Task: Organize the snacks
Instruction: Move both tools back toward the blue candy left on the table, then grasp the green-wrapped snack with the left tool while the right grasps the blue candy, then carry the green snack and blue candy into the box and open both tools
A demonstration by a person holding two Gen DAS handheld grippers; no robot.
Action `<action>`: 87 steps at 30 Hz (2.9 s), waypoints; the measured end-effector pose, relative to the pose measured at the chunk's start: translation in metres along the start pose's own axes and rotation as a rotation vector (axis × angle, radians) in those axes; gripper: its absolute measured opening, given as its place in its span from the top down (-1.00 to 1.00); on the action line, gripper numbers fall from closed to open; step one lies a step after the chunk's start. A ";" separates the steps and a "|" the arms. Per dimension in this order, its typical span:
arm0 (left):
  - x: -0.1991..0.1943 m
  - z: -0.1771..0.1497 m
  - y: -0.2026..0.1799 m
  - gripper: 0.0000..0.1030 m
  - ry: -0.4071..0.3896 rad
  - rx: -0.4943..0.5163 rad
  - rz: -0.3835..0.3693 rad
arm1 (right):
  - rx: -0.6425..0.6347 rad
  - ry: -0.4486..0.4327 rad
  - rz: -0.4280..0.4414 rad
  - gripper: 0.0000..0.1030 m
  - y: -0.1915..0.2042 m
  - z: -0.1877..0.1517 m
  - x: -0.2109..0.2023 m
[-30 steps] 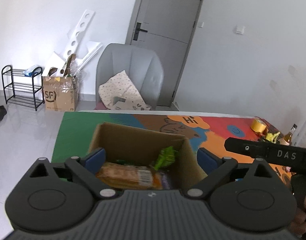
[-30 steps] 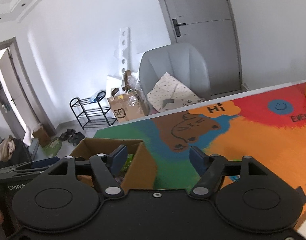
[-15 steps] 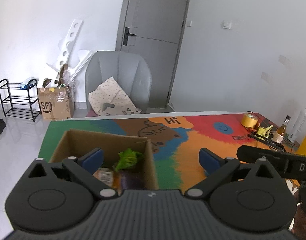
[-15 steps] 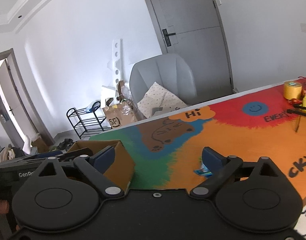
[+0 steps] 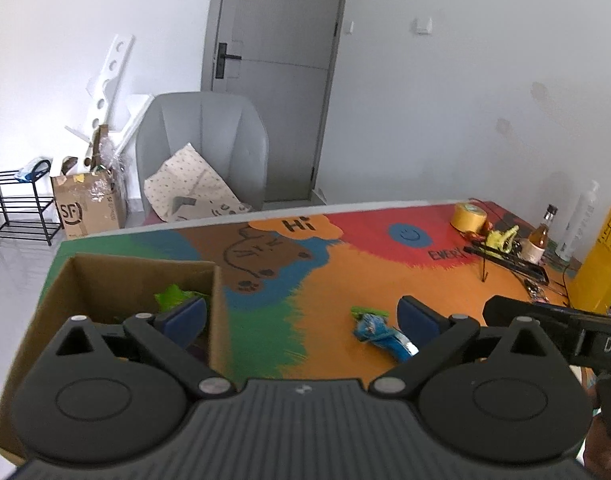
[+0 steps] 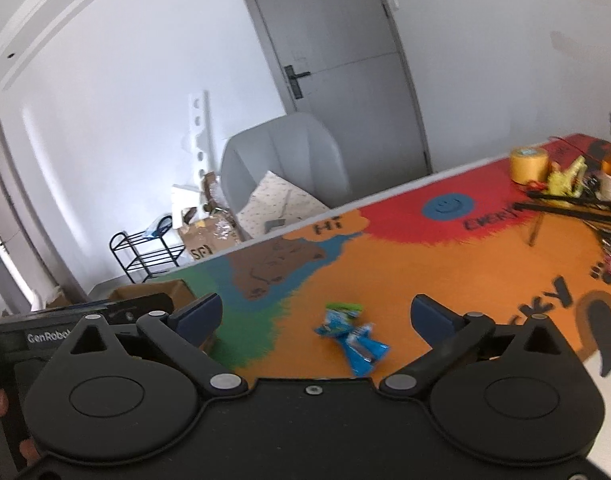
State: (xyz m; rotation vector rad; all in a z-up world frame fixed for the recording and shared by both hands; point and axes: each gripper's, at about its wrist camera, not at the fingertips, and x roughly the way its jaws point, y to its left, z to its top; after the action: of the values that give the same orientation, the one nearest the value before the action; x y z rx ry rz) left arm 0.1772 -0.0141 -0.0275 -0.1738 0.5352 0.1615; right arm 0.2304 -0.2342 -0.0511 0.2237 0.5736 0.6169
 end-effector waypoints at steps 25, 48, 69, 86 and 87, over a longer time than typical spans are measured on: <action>0.061 0.002 -0.038 -0.68 0.123 0.071 -0.082 | 0.062 0.092 0.033 -0.51 -0.041 -0.016 0.038; 0.131 -0.005 -0.028 -0.20 0.266 0.042 -0.034 | 0.040 0.255 0.094 0.11 -0.044 -0.037 0.117; 0.176 -0.017 -0.069 -0.21 0.323 0.075 -0.077 | 0.076 0.195 -0.015 0.44 -0.086 -0.035 0.092; 0.168 -0.027 -0.061 0.39 0.321 0.055 -0.058 | 0.067 0.200 -0.008 0.45 -0.072 -0.039 0.091; 0.165 -0.027 -0.060 0.39 0.316 0.056 -0.056 | 0.073 0.197 -0.004 0.45 -0.072 -0.040 0.089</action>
State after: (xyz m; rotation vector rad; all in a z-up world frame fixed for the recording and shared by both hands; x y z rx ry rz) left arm 0.3156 -0.0603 -0.1283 -0.1608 0.8478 0.0637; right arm 0.3011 -0.2368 -0.1489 0.2319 0.7877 0.6189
